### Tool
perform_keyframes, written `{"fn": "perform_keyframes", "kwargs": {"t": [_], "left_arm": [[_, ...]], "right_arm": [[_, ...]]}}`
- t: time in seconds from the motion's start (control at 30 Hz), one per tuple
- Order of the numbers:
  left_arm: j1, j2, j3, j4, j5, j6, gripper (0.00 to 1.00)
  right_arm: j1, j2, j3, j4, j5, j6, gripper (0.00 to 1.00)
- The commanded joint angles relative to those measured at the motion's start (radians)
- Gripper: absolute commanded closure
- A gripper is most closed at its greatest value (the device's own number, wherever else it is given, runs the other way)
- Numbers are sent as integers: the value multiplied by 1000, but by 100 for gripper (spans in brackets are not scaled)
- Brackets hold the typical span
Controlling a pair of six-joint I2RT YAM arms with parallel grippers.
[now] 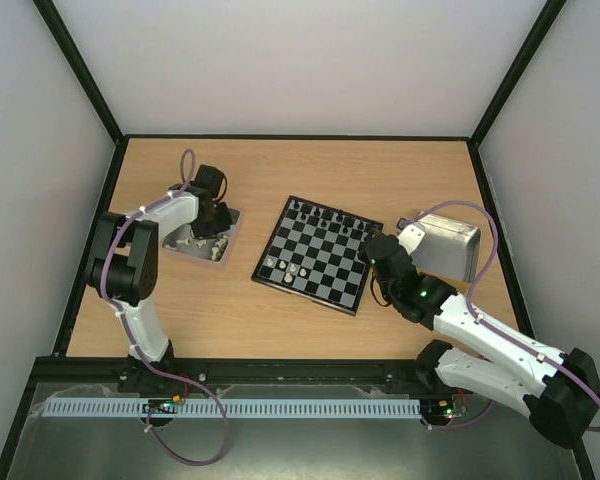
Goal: Set up the chess pieces on the board
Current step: Pick up the chess piece from the storage box, then place the chess piece on the chessboard.
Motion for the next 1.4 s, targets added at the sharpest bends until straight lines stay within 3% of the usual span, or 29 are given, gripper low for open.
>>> {"fn": "perform_keyframes", "kwargs": {"t": [0.0, 0.37, 0.6, 0.9, 1.0, 1.13, 1.37], "left_arm": [[12, 22, 13, 9, 17, 11, 68], [22, 89, 22, 14, 13, 32, 74], [24, 91, 13, 19, 5, 41, 84], [21, -29, -19, 18, 34, 49, 89], [5, -120, -44, 19, 72, 69, 89], [-52, -263, -79, 43, 141, 129, 89], [-281, -473, -139, 181, 202, 297, 88]], "right_arm": [[-2, -6, -15, 15, 20, 8, 75], [-3, -3, -18, 21, 19, 8, 75], [-3, -3, -14, 21, 20, 6, 75], [-3, -1, 2, 35, -17, -15, 75], [-3, 16, 21, 75, -102, -71, 75], [-3, 75, 80, 129, -327, -162, 69], [-5, 171, 220, 137, -659, -173, 53]]}}
